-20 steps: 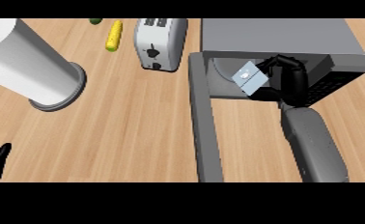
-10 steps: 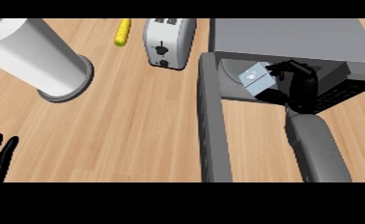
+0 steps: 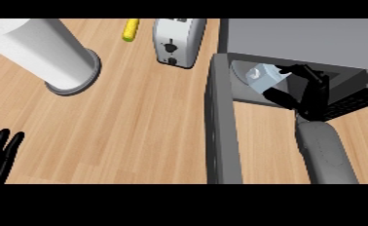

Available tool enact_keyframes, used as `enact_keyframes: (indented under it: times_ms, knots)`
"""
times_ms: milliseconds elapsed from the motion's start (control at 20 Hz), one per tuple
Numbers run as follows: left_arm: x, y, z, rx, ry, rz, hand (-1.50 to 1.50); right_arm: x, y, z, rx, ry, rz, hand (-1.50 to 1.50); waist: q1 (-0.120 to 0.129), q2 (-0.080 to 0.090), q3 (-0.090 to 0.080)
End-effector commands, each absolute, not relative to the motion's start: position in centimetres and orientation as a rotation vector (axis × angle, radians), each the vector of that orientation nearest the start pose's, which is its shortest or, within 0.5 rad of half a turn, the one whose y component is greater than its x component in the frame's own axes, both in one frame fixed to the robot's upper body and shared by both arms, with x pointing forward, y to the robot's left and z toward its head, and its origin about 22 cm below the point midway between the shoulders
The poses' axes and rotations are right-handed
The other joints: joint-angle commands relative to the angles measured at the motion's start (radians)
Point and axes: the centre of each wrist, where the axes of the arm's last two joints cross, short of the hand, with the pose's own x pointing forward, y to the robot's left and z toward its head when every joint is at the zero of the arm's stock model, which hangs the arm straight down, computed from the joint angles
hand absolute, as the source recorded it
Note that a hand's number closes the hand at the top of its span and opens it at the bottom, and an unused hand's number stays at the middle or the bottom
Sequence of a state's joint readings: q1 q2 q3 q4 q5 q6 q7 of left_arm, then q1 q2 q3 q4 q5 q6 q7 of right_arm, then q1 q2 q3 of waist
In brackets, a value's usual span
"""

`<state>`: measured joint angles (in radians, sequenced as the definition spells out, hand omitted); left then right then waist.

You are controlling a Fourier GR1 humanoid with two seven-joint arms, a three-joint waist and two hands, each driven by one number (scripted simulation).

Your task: Pick up the milk, place it into the microwave and close the microwave

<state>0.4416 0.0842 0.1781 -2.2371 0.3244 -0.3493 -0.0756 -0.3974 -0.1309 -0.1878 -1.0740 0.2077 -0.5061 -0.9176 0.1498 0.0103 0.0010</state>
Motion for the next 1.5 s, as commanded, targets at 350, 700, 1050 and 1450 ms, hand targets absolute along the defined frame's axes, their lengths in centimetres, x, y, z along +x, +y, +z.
enact_keyframes:
  times_ms: [350, 700, 1050, 1450]
  knots:
    - [13.2, 29.1, 9.2, -0.153, -1.943, -0.110, -1.50, 35.6, -24.2, -1.2, -0.754, -2.108, 0.142, -1.50, 0.087, 0.068, -0.002]
    - [13.9, 28.4, 9.5, -0.176, -1.958, -0.145, -1.50, 36.5, -22.0, -1.4, -0.632, -2.072, 0.121, -1.50, 0.092, 0.061, 0.000]
    - [14.5, 27.4, 9.1, -0.181, -1.945, -0.144, -1.50, 41.3, -22.4, 2.7, -0.589, -1.896, 0.166, -1.50, 0.053, 0.055, 0.002]
    - [14.7, 26.3, 9.3, -0.159, -1.948, -0.146, -1.50, 43.6, -22.0, 4.5, -0.567, -1.830, 0.182, -1.50, 0.018, 0.053, 0.005]
